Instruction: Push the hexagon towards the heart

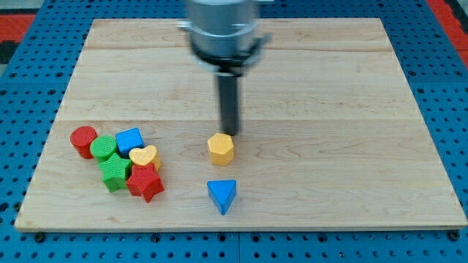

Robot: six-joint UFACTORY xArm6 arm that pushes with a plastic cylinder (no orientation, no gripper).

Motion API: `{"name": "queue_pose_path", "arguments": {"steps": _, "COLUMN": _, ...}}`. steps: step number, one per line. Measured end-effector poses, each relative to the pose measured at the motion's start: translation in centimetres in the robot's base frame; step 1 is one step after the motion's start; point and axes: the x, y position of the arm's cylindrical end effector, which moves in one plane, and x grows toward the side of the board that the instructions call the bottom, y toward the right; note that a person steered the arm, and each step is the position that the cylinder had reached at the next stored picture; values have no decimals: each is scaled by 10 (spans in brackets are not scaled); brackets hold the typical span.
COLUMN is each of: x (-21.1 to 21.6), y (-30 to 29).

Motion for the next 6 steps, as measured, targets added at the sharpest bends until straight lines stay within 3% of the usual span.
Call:
{"name": "queue_pose_path", "arguments": {"steps": 1, "x": 12, "y": 61}}
{"name": "queue_pose_path", "arguments": {"steps": 2, "x": 61, "y": 56}}
{"name": "queue_pose_path", "arguments": {"steps": 3, "x": 71, "y": -3}}
{"name": "queue_pose_path", "arguments": {"steps": 5, "x": 43, "y": 19}}
{"name": "queue_pose_path", "arguments": {"steps": 6, "x": 47, "y": -48}}
